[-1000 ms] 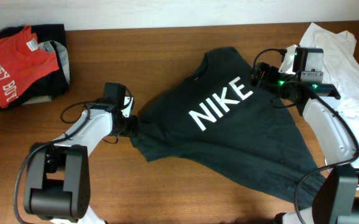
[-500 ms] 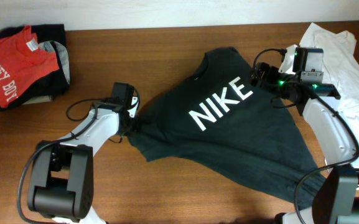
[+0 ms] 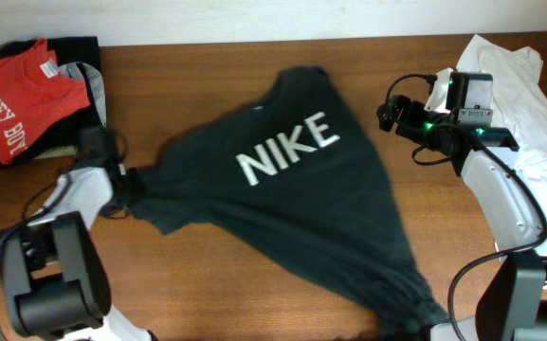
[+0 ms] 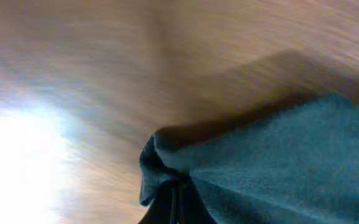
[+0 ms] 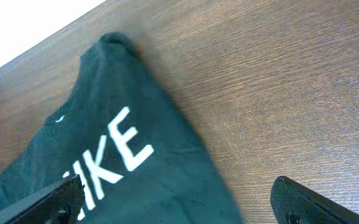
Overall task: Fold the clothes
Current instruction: 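Pull the left sleeve leftward while right gripper releases and repositions, then grasp the shirt's right side with the right gripper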
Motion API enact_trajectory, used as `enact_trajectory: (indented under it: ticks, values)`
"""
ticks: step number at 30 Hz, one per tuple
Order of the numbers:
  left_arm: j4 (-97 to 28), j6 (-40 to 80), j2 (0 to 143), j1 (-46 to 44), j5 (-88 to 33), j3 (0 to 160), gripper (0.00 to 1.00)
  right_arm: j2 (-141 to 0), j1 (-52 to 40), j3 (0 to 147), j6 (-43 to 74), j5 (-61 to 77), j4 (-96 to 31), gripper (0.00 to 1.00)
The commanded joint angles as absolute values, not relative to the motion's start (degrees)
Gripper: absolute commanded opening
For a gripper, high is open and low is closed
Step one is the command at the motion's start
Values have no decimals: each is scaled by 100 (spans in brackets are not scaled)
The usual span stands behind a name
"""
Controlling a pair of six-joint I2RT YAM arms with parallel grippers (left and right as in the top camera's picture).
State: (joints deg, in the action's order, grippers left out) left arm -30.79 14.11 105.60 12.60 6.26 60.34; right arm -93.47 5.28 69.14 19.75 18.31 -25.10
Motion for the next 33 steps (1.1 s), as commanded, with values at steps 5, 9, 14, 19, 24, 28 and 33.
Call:
enact_trajectory:
  ticks: [5, 9, 14, 19, 24, 28, 33]
  values:
    - [-3194, 1734, 10906, 2110, 333, 5865, 1, -9299, 561, 6921, 2001, 1817, -2491, 99]
    - [-3197, 1734, 10906, 2110, 228, 5865, 1, -9299, 561, 6921, 2003, 1817, -2443, 99]
    - [-3201, 1734, 10906, 2110, 231, 5865, 1, -9299, 545, 6921, 2003, 2810, -3037, 99]
    - [-3214, 1734, 10906, 2110, 231, 5865, 1, -9362, 148, 6512, 1332, 2130, -4617, 99]
    - [-3212, 1734, 10906, 2110, 226, 5865, 1, -10182, -242, 6287, 1332, 1900, -4670, 99]
    - [-3212, 1734, 10906, 2110, 226, 5865, 1, -10975, -338, 6287, 1332, 1874, -4471, 88]
    - [-3164, 1734, 10906, 2110, 226, 5865, 1, -11028, -336, 6663, 1227, 1778, -3852, 4]
